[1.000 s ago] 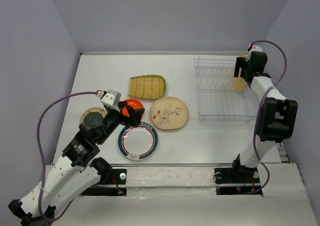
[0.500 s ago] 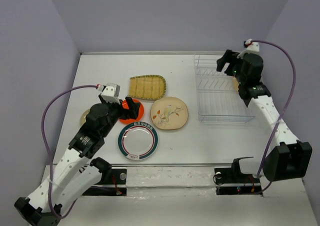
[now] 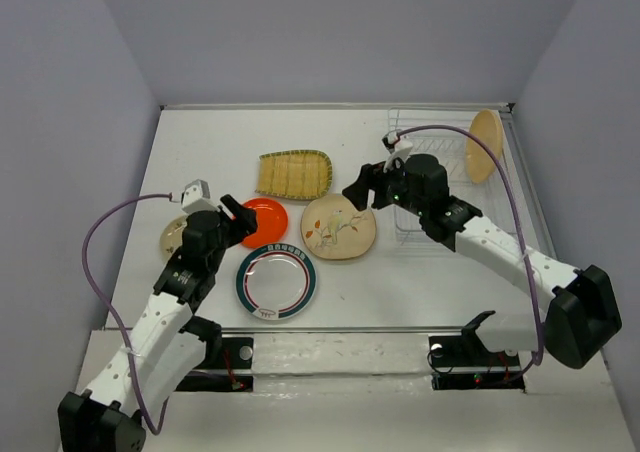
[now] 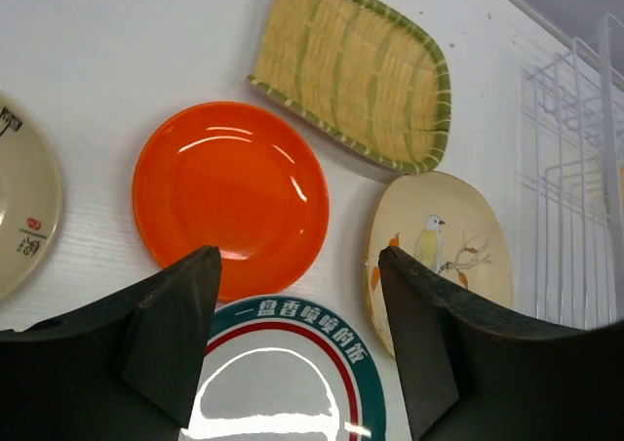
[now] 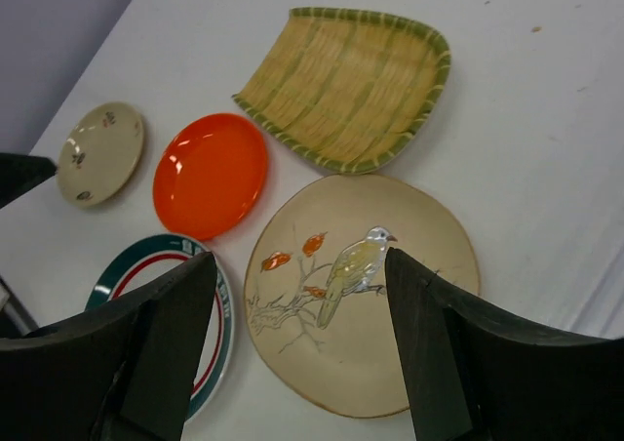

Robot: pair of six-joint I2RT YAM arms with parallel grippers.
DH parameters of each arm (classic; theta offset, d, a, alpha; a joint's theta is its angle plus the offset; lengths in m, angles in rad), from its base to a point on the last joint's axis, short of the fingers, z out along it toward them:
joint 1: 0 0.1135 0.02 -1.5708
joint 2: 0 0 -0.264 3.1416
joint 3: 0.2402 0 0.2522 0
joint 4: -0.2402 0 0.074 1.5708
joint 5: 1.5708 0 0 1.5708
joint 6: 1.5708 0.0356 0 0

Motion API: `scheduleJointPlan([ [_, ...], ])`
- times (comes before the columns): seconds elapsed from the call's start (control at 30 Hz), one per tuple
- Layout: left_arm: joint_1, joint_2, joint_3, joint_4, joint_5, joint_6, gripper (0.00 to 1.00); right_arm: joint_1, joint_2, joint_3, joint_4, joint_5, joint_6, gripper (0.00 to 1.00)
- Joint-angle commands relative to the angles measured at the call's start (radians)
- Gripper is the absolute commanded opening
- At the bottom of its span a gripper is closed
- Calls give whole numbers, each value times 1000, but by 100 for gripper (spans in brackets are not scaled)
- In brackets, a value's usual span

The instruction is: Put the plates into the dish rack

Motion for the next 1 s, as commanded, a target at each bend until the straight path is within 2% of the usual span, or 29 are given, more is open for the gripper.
scheduleJointPlan([
  [0.0, 88, -3, -143, 147, -16, -219, 73, 47, -28, -53, 116, -44, 7, 75],
  [0.3, 168, 241, -214, 310, -23, -291, 69, 76, -57, -106, 131, -84, 6, 75],
  [0.4, 188, 295, -231, 381, -48, -308, 63, 76, -66, -113, 131, -103, 9, 75],
  [0.53, 237, 374, -267, 455, -5, -336, 59, 76, -68, -110, 131, -107, 0, 75],
  [0.73, 249, 479, -266, 541, 38, -322, 56, 76, -63, -96, 127, -120, -2, 75],
  [0.87, 252, 503, -277, 579, 30, -310, 47, 76, -52, -95, 127, -138, 16, 75],
  [0.97, 254, 494, -303, 637, 12, -302, 33, 76, -39, -87, 128, -147, 21, 75],
])
